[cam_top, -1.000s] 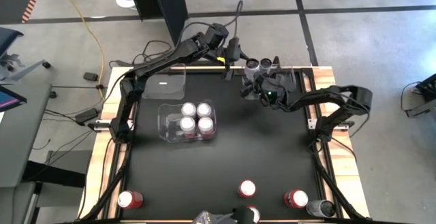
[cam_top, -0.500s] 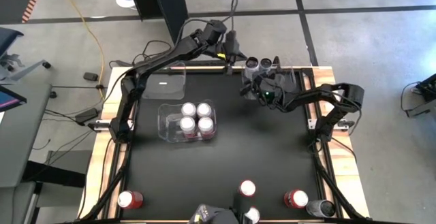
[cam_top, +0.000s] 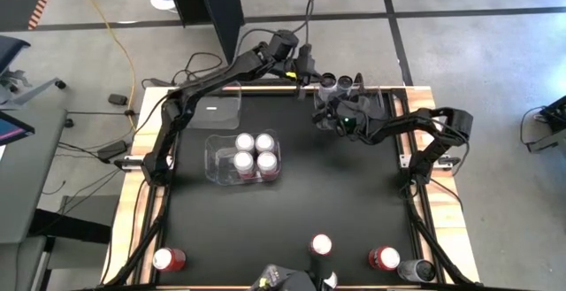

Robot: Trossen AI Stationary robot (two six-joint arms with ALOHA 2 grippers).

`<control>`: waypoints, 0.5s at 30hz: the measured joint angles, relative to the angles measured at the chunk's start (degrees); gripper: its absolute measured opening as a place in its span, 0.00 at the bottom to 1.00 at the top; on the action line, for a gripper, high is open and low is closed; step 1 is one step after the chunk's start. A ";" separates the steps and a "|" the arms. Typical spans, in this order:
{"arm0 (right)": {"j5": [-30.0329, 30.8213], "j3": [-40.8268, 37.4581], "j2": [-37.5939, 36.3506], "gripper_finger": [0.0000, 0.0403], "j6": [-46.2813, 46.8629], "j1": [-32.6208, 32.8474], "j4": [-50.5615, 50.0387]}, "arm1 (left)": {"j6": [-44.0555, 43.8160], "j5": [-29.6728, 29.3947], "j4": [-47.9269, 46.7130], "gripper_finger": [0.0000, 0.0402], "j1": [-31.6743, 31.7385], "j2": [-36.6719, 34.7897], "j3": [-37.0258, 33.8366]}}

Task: Sort soda cans
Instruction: Put the right white and blue soda can into the right transparent bin

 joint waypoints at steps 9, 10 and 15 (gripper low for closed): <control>-0.01 0.00 0.52 0.62 0.44 -0.02 -0.74 | 1.07 -0.03 0.15 0.00 -1.09 0.00 -0.02; -0.01 0.00 0.52 0.62 0.44 -0.02 -0.74 | 1.13 -0.11 0.15 0.00 -1.31 0.00 -0.02; -0.02 0.00 0.52 0.62 0.40 -0.02 -0.76 | 1.48 -4.71 1.41 0.00 -1.93 0.77 0.00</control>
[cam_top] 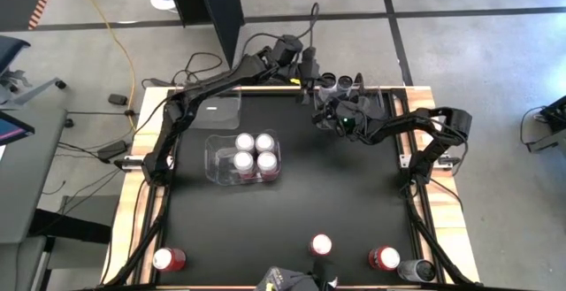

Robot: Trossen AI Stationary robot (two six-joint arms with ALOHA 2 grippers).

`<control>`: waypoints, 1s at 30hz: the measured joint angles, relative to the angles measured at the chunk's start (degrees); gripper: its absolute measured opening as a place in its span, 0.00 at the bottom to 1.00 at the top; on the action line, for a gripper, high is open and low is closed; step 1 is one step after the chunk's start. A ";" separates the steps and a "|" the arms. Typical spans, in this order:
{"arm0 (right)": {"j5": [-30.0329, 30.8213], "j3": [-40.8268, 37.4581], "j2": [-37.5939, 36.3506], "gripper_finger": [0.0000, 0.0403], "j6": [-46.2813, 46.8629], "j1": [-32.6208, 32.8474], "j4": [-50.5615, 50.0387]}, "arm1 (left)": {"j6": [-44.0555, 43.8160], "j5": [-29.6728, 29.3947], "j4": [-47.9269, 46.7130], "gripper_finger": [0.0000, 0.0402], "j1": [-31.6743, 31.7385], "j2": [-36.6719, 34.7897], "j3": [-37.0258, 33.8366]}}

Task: Sort soda cans
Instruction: Put the right white and blue soda can into the right transparent bin

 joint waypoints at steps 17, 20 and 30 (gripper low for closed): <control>-0.18 -0.11 0.09 0.63 -2.15 0.09 -0.83 | -0.59 -2.34 -2.30 0.00 0.23 1.73 0.04; -1.35 -0.11 0.11 0.63 -2.06 0.09 -0.85 | -0.41 -2.36 -2.89 0.00 0.10 1.73 0.07; -1.52 -0.11 0.11 0.63 -1.92 0.11 -0.79 | -1.39 -2.67 -3.56 0.00 -0.42 1.73 0.07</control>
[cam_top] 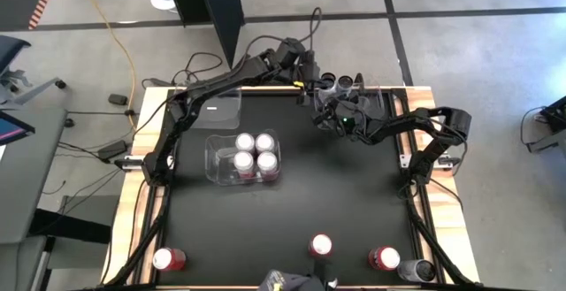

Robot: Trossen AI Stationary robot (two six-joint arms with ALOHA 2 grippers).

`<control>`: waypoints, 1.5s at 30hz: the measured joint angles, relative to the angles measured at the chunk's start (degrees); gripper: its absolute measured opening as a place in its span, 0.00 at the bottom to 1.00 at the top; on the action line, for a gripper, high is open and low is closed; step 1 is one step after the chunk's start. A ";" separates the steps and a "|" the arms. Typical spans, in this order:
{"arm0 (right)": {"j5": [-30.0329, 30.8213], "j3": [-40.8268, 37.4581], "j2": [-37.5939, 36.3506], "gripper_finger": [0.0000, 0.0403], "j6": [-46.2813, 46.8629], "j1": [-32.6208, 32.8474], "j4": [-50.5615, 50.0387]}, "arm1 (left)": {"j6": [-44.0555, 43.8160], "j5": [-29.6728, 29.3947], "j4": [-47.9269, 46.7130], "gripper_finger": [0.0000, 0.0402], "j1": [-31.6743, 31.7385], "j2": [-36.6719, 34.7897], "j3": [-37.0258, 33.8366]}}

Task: Sort soda cans
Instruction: Put the right white and blue soda can into the right transparent bin

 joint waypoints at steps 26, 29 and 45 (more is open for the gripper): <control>-1.58 0.33 -0.15 0.77 -1.05 0.04 0.90 | 0.56 0.07 -2.59 0.00 -1.90 0.29 -0.24; -1.42 0.31 -0.13 0.77 -1.03 0.05 0.43 | 0.57 -0.09 -2.98 0.00 -1.82 0.31 -0.26; 1.61 0.26 -0.11 0.72 0.22 0.15 0.34 | 0.74 -0.27 -2.72 0.00 -1.88 0.28 -0.22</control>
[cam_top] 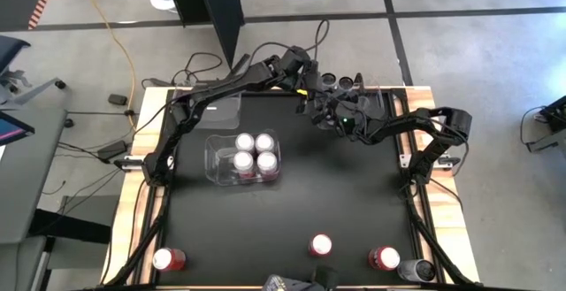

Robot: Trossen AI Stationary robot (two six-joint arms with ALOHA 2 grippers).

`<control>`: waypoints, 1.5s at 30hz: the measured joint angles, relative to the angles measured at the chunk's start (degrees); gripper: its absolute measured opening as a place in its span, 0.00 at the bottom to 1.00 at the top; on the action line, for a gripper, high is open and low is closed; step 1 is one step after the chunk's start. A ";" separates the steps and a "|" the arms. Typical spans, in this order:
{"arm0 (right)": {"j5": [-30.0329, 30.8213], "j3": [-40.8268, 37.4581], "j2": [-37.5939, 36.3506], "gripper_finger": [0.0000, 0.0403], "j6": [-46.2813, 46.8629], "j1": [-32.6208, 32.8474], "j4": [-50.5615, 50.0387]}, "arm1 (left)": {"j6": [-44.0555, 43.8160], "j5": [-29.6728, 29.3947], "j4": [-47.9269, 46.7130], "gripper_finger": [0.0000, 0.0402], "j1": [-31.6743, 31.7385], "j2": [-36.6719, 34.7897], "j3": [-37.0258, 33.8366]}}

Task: Sort soda cans
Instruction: Put the right white and blue soda can into the right transparent bin

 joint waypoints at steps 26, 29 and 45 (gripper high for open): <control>8.56 -0.11 -0.02 0.72 -0.39 3.04 0.33 | 0.04 -0.02 -0.21 0.00 0.02 -0.09 0.04; 10.11 -0.11 -0.04 0.72 -1.04 3.13 0.36 | 0.04 0.00 -0.20 0.00 0.02 -0.09 0.04; 12.19 -0.11 -0.09 0.72 3.48 3.74 0.67 | 0.04 0.00 -0.21 0.00 0.07 -0.09 0.04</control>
